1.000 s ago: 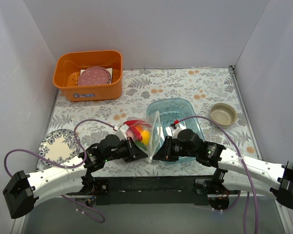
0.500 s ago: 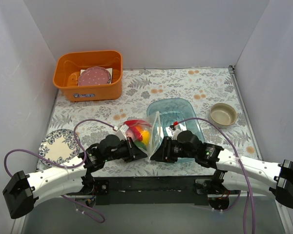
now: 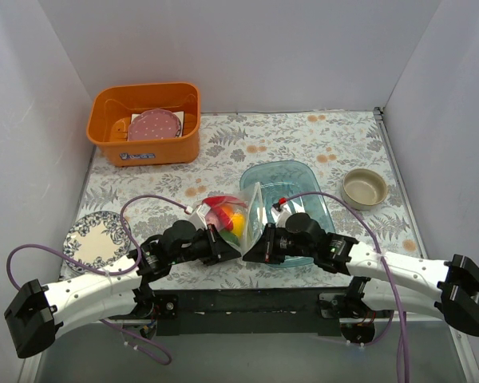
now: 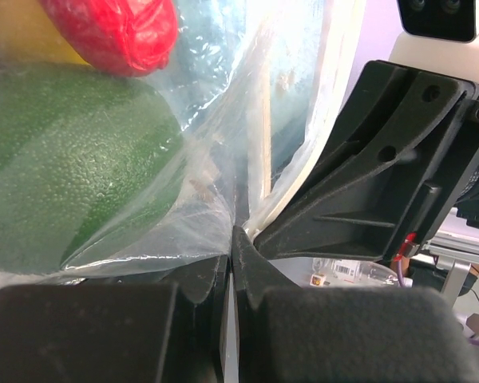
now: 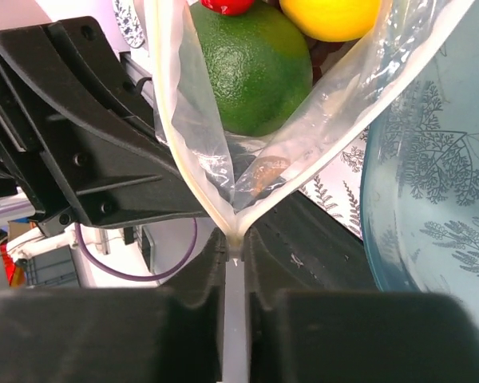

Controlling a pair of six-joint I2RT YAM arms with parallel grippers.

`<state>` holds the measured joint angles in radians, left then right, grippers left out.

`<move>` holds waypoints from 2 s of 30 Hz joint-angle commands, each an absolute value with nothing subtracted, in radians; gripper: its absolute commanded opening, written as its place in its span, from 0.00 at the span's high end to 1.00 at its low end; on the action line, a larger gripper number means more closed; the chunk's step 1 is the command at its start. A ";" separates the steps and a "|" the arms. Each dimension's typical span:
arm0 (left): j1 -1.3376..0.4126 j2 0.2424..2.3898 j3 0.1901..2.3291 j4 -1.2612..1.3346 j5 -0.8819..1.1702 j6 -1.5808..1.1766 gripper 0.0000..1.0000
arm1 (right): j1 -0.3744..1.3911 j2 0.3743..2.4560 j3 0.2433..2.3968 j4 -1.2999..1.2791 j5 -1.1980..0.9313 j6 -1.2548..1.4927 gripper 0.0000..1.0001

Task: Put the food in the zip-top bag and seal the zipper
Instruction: Zip the zipper food storage bag at the center of the board.

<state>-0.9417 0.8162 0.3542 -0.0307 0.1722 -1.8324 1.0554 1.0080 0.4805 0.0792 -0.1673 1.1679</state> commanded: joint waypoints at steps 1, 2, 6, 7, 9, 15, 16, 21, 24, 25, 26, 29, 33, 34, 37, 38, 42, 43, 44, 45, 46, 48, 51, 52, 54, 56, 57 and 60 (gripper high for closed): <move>-0.936 0.805 0.350 -0.034 0.158 -1.819 1.00 | 1.058 0.968 0.479 0.149 -0.157 1.164 0.97; -0.936 0.805 0.350 -0.032 0.161 -1.821 1.00 | 1.060 0.963 0.469 0.155 -0.138 1.172 0.99; -0.937 0.805 0.347 -0.029 0.164 -1.819 1.00 | 1.058 0.904 0.413 0.209 -0.048 1.219 0.99; -0.936 0.802 0.345 -0.023 0.167 -1.818 1.00 | 1.058 0.875 0.393 0.227 -0.032 1.230 0.99; -0.936 0.805 0.347 -0.012 0.181 -1.809 1.00 | 1.058 0.855 0.353 0.271 -0.005 1.256 0.99; -0.937 0.853 0.336 0.054 0.265 -1.781 1.00 | 1.058 0.850 0.324 0.340 0.052 1.273 0.99; -0.936 0.867 0.334 0.066 0.274 -1.772 1.00 | 1.057 0.850 0.312 0.351 0.060 1.279 0.99; -0.937 0.905 0.350 0.060 0.325 -1.721 1.00 | 1.057 0.868 0.293 0.433 0.086 1.293 0.99; -0.937 0.917 0.360 0.052 0.334 -1.697 1.00 | 1.057 0.877 0.295 0.451 0.098 1.290 0.99; -0.937 0.920 0.364 0.043 0.337 -1.691 1.00 | 1.057 0.877 0.293 0.457 0.101 1.289 0.99; -0.937 0.922 0.362 0.041 0.341 -1.680 1.00 | 1.057 0.877 0.291 0.462 0.110 1.287 0.99; -0.937 0.931 0.364 0.038 0.360 -1.655 1.00 | 1.057 0.879 0.288 0.466 0.124 1.284 0.99; -0.937 0.931 0.368 0.023 0.371 -1.631 1.00 | 1.057 0.879 0.284 0.468 0.135 1.284 0.99; -0.936 0.933 0.371 0.017 0.374 -1.625 1.00 | 1.057 0.876 0.282 0.466 0.138 1.284 0.99; -0.937 0.954 0.379 0.009 0.408 -1.595 1.00 | 1.057 0.873 0.275 0.469 0.150 1.287 0.99; -0.936 0.960 0.379 0.009 0.425 -1.589 1.00 | 1.057 0.871 0.273 0.472 0.155 1.285 0.99; -0.937 0.962 0.380 0.005 0.433 -1.562 1.00 | 1.058 0.871 0.272 0.472 0.167 1.275 0.99; -0.936 0.962 0.385 -0.015 0.431 -1.551 1.00 | 1.055 0.874 0.275 0.471 0.166 1.275 0.99; -0.936 0.963 0.388 -0.024 0.428 -1.546 1.00 | 1.055 0.874 0.275 0.472 0.170 1.275 0.99; -0.937 0.962 0.391 -0.029 0.428 -1.545 1.00 | 1.055 0.877 0.275 0.480 0.170 1.272 0.99; -0.936 0.960 0.391 -0.032 0.429 -1.542 1.00 | 1.055 0.879 0.276 0.482 0.170 1.272 0.99; -0.937 0.959 0.388 -0.032 0.431 -1.539 1.00 | 1.055 0.884 0.282 0.479 0.175 1.267 0.99; -0.936 0.959 0.388 -0.044 0.436 -1.523 1.00 | 1.054 0.888 0.285 0.482 0.181 1.259 0.99; -0.937 0.956 0.388 -0.060 0.437 -1.519 1.00 | 1.052 0.885 0.285 0.485 0.186 1.253 0.99; -0.937 0.950 0.382 -0.064 0.439 -1.511 1.00 | 1.042 0.882 0.293 0.480 0.196 1.247 0.99; -0.937 0.946 0.379 -0.067 0.436 -1.511 1.00 | 1.034 0.884 0.299 0.479 0.195 1.240 0.99; -0.936 0.946 0.379 -0.067 0.436 -1.508 1.00 | 1.034 0.891 0.308 0.477 0.193 1.235 0.99; -0.937 0.956 0.383 -0.066 0.439 -1.508 1.00 | 1.034 0.905 0.319 0.480 0.186 1.226 0.99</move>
